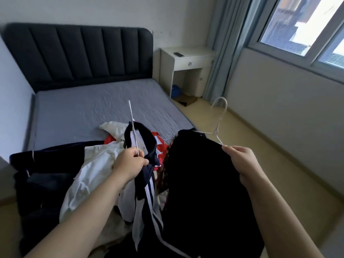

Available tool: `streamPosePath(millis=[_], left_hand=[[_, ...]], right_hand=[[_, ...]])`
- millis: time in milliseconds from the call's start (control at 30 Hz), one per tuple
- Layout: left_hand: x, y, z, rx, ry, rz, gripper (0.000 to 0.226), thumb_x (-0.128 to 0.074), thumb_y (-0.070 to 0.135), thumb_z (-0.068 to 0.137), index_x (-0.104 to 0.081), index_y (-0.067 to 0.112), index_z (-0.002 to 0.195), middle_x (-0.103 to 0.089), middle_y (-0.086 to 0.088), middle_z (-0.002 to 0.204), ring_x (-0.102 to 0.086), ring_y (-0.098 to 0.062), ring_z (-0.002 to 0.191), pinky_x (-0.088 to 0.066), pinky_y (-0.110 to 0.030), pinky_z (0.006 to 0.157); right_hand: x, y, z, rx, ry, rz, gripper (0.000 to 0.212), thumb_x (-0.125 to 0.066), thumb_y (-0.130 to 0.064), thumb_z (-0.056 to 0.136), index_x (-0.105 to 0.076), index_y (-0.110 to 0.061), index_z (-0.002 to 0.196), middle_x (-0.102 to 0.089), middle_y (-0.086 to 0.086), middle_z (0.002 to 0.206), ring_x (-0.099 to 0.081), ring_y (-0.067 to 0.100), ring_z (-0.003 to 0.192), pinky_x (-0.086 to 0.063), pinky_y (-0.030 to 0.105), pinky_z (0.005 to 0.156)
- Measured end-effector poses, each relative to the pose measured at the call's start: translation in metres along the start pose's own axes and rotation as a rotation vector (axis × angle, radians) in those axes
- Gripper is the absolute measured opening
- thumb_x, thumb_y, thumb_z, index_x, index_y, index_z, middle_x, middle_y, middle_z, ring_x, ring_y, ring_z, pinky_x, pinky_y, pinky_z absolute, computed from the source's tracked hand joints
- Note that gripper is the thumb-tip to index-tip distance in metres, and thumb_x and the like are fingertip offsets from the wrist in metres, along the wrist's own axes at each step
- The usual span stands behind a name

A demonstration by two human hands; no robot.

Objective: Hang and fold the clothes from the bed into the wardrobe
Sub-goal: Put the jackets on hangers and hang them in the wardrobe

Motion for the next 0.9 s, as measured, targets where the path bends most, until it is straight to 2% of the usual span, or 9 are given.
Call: streamPosePath(millis=[167,300,500,600,700,800,900], left_hand=[[0.011,0.041,-0.016,-0.079,0.072,-0.033,0.031,-0.070,0.004,0.074,-0.047,0.018,0.058,-0.050,0.007,0.055,-0.046,-0.011,0.053,-0.033,-0.025,0.051],[0.014,0.072,-0.029,-0.127,0.090,-0.037,0.025,-0.069,0.001,0.075,-0.052,0.015,0.062,-0.054,0.001,0.060,-0.052,-0.018,0.062,-0.039,-0.028,0.060],[0.012,0.109,-0.064,-0.223,0.188,-0.027,0.019,-0.068,0.003,0.078,-0.057,0.015,0.068,-0.054,0.003,0.063,-0.049,-0.012,0.061,-0.036,-0.024,0.057],[0.019,0.117,-0.078,-0.243,0.241,-0.036,0.008,-0.067,0.001,0.079,-0.065,0.008,0.076,-0.063,-0.004,0.077,-0.055,-0.015,0.070,-0.039,-0.021,0.061],[0.028,0.115,-0.088,-0.225,0.298,-0.064,0.007,-0.065,0.001,0.081,-0.066,0.007,0.078,-0.068,-0.007,0.086,-0.060,-0.022,0.081,-0.040,-0.023,0.066],[0.037,0.106,-0.097,-0.190,0.377,-0.129,0.017,-0.062,0.003,0.084,-0.065,0.017,0.073,-0.065,-0.005,0.077,-0.055,-0.019,0.071,-0.040,-0.023,0.062],[0.045,0.097,-0.105,-0.172,0.422,-0.195,0.020,-0.062,0.006,0.085,-0.066,0.020,0.071,-0.065,0.002,0.071,-0.056,-0.017,0.069,-0.042,-0.027,0.066]], right_hand=[[0.032,-0.048,-0.011,0.078,0.011,0.123,0.032,-0.061,-0.022,0.087,-0.064,0.010,0.088,-0.051,0.009,0.065,-0.047,0.021,0.054,-0.038,0.032,0.055],[0.056,-0.090,-0.016,0.193,-0.003,0.173,0.034,-0.059,-0.023,0.090,-0.061,0.010,0.089,-0.050,0.010,0.069,-0.047,0.021,0.055,-0.038,0.029,0.052],[0.065,-0.101,-0.019,0.312,0.013,0.163,0.031,-0.057,-0.025,0.089,-0.065,0.005,0.085,-0.053,0.011,0.071,-0.050,0.025,0.067,-0.040,0.038,0.063],[0.069,-0.106,-0.019,0.344,0.000,0.183,0.035,-0.056,-0.028,0.087,-0.059,0.008,0.084,-0.049,0.012,0.069,-0.046,0.026,0.066,-0.039,0.041,0.062],[0.066,-0.116,-0.018,0.368,-0.036,0.173,0.035,-0.055,-0.028,0.087,-0.059,0.006,0.082,-0.050,0.010,0.065,-0.047,0.026,0.062,-0.040,0.038,0.060],[0.058,-0.122,-0.022,0.397,-0.060,0.141,0.035,-0.055,-0.027,0.088,-0.057,0.006,0.080,-0.050,0.009,0.064,-0.047,0.025,0.061,-0.039,0.037,0.059],[0.049,-0.121,-0.027,0.393,-0.089,0.117,0.031,-0.055,-0.027,0.090,-0.062,0.002,0.080,-0.053,0.009,0.065,-0.050,0.024,0.059,-0.041,0.035,0.056]])
Point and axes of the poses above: each hand's wrist, its own z-axis towards the middle knuckle, its own x-axis out of the back of the hand, y = z × x, the point moved 4 cm from there along z, towards the middle knuckle
